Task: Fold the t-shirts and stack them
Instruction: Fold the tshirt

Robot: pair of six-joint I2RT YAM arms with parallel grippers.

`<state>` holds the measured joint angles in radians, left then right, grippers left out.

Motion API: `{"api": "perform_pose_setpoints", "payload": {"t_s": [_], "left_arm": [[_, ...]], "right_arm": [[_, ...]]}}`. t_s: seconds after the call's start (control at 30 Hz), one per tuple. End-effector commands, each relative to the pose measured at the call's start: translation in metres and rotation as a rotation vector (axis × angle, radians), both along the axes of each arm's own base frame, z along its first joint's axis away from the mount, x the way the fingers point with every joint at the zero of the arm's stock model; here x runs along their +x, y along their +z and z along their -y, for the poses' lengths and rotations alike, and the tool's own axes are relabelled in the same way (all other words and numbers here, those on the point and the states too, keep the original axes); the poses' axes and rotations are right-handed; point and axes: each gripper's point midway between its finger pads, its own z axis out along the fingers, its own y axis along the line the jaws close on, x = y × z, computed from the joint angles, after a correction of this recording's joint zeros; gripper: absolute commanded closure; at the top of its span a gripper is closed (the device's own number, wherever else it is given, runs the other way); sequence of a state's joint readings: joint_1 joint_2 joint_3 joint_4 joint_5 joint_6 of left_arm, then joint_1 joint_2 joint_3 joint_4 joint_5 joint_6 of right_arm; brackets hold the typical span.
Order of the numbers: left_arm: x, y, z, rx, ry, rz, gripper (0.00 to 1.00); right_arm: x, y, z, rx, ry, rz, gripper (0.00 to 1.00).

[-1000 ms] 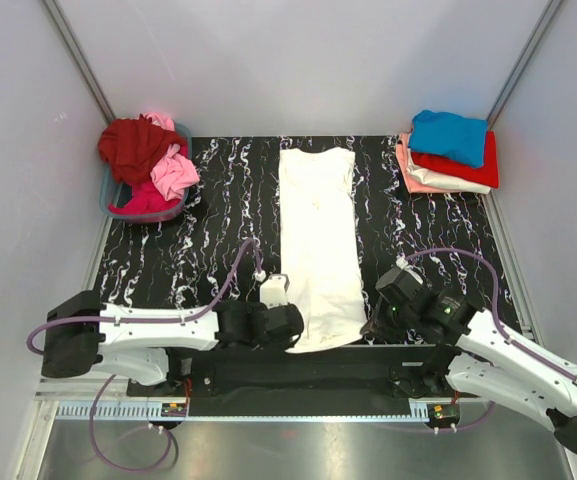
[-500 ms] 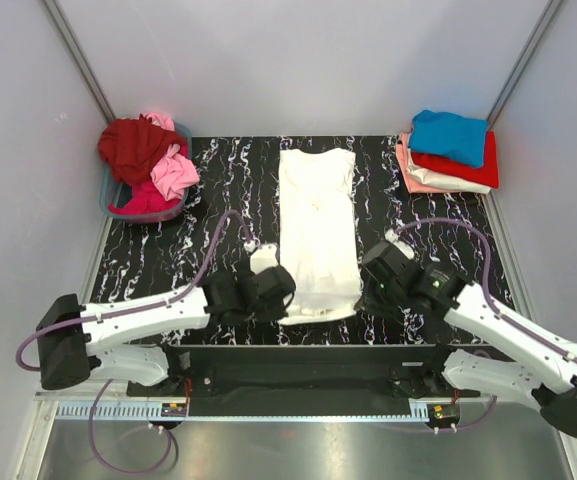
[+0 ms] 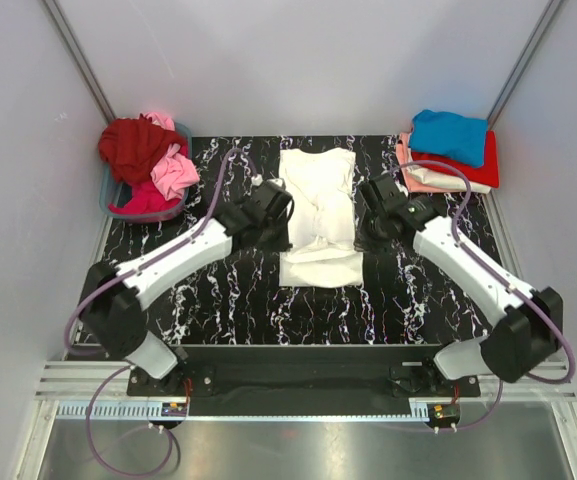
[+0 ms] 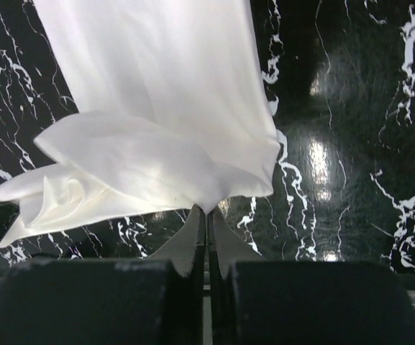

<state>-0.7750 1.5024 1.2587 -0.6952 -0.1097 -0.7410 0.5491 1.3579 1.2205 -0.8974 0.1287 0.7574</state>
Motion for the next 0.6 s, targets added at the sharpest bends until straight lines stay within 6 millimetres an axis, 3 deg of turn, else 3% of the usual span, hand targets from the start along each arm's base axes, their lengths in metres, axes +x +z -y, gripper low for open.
{"api": "perform_pose_setpoints", "payload": {"t_s": [0.0, 0.03, 0.3, 0.57], "left_arm": [[0.021, 0.006, 0.009, -0.001, -0.096, -0.003, 0.91], [0.026, -0.003, 0.01, 0.009, -0.097, -0.028, 0.91], [0.057, -0.018, 0.002, 0.004, -0.09, -0.079, 0.91], [0.074, -0.046, -0.001, 0.021, -0.114, -0.128, 0.89]], "right_arm": [[0.033, 0.013, -0.004, 0.0, 0.049, 0.052, 1.0], [0.038, 0.012, -0.004, 0.007, 0.048, 0.045, 1.0], [0.077, -0.011, -0.002, 0.001, 0.072, -0.001, 1.0], [0.094, -0.056, -0.005, 0.014, 0.055, -0.102, 1.0]]}}
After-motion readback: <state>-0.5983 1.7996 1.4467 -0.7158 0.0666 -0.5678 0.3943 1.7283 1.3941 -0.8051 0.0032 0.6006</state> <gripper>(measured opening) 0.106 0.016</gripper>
